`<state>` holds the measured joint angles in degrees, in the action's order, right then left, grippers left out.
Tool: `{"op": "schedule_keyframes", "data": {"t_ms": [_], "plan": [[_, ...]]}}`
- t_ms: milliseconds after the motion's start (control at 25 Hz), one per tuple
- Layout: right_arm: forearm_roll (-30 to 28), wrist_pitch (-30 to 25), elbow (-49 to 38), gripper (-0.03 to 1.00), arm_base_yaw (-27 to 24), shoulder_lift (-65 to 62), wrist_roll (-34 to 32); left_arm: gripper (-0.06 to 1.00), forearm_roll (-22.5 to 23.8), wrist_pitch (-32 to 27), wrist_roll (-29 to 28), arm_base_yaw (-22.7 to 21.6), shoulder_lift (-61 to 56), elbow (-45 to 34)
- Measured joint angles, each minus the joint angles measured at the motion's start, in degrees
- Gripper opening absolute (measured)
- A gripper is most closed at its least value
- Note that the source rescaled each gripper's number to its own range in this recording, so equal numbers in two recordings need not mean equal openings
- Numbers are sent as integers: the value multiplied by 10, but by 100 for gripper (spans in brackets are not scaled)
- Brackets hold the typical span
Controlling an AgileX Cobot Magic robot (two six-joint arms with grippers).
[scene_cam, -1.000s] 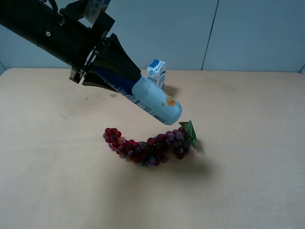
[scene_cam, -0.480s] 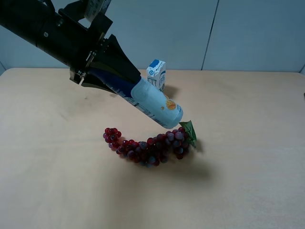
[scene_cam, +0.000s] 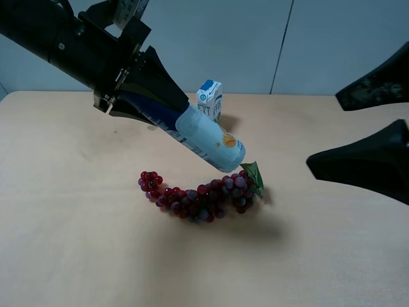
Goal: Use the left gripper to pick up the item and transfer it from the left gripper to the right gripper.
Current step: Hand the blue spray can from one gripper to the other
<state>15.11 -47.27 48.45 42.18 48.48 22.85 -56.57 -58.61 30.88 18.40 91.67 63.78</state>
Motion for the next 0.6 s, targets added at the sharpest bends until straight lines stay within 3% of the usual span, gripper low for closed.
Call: {"op": "schedule_keyframes", "data": {"t_ms": [240, 600], "plan": [[6, 74, 0, 100, 57, 64, 0, 0, 0, 0, 0, 0, 0, 0], [24, 164, 0, 100, 65, 142, 2, 0, 0, 0, 0, 0, 0, 0]]}}
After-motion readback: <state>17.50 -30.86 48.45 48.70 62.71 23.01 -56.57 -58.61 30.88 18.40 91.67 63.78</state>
